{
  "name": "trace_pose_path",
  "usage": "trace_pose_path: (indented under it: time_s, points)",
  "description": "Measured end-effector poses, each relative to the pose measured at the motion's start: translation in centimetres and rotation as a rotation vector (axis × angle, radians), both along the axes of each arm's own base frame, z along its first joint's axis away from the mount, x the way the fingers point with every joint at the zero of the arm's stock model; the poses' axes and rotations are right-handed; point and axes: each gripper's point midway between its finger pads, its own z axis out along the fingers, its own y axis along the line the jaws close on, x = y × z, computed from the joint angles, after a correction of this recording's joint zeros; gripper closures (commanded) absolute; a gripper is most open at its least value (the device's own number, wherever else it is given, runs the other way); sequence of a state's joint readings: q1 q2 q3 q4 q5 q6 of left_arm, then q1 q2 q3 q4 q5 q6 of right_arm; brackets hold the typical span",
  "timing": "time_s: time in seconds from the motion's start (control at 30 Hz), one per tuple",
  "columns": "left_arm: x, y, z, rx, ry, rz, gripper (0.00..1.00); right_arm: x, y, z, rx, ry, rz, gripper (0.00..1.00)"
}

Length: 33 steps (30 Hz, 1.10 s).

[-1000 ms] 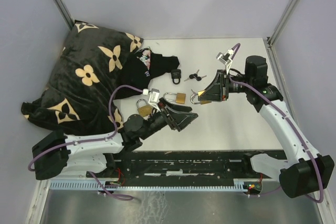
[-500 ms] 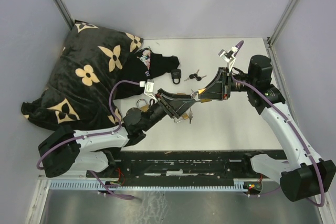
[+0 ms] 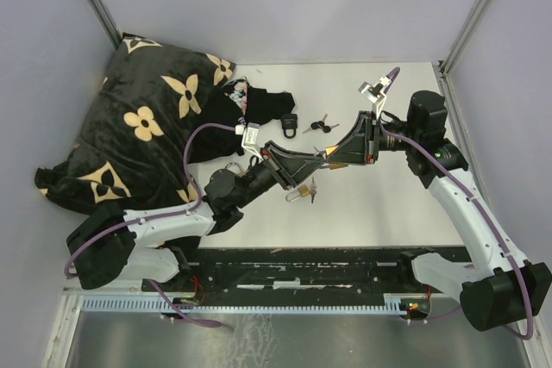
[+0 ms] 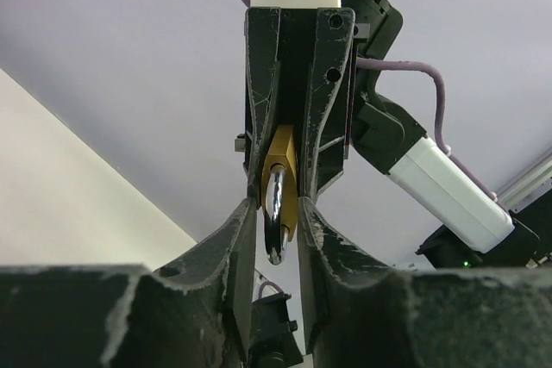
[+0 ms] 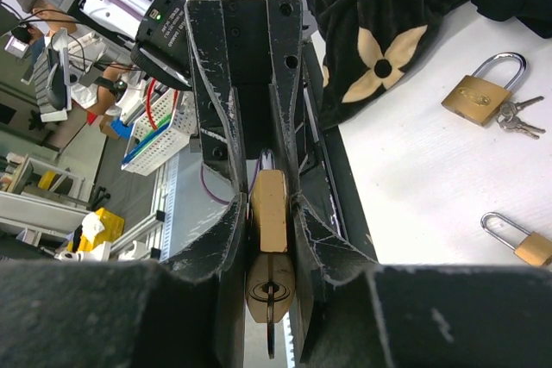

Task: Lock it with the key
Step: Lock the lock.

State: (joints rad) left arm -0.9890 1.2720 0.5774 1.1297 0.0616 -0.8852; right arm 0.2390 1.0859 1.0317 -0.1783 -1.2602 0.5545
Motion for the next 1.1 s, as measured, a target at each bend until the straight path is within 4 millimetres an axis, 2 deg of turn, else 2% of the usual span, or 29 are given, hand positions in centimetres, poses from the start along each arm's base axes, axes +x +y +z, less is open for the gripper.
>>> trace_pose_path:
  time_s: [0.07, 0.1, 0.13, 0.2, 0.3, 0.4, 0.57, 0.7, 0.83, 1.03, 1.1]
  points:
    - [0.0, -0.3, 0.1, 0.007, -0.007, -0.015, 0.77, 0.0, 0.0, 0.0, 0.0, -0.001, 0.002, 0.95]
    - [0.0, -0.4, 0.1, 0.01, -0.012, -0.025, 0.91, 0.0, 0.0, 0.0, 0.001, -0.001, 0.001, 0.92]
    - [0.0, -0.5, 0.2, 0.01, -0.014, -0.033, 0.96, 0.0, -0.1, 0.0, 0.001, -0.002, 0.0, 0.86]
    - [0.2, -0.5, 0.1, 0.007, -0.01, -0.048, 0.97, 0.0, -0.1, 0.0, 0.001, -0.007, 0.001, 0.65]
    - [0.5, -0.3, 0.0, -0.006, -0.005, -0.07, 0.97, -0.1, -0.2, -0.3, -0.009, -0.016, 0.007, 0.25]
    - [0.8, 0.3, -0.8, -0.004, 0.013, -0.079, 0.97, -0.5, -0.5, -0.1, -0.028, -0.039, 0.017, 0.1]
    - [1.3, 1.5, -1.0, -0.001, 0.01, -0.089, 0.97, 0.0, -1.6, 1.1, -0.036, -0.107, -0.008, 0.1]
    - [0.6, 2.8, 0.7, -0.022, -0.037, -0.113, 0.97, 0.1, -2.2, 0.8, -0.041, -0.095, -0.022, 0.2]
    - [-0.3, 3.7, 2.2, -0.045, -0.084, -0.132, 0.97, 0.0, -2.3, 0.7, -0.041, -0.086, -0.019, 0.36]
    - [-1.0, 3.6, 2.0, -0.028, -0.094, -0.171, 0.97, -0.2, -2.2, 0.9, -0.035, -0.071, -0.012, 0.5]
    - [-1.2, 3.5, 1.8, -0.023, -0.094, -0.181, 0.97, -0.4, -2.2, 1.3, -0.029, -0.07, -0.006, 0.51]
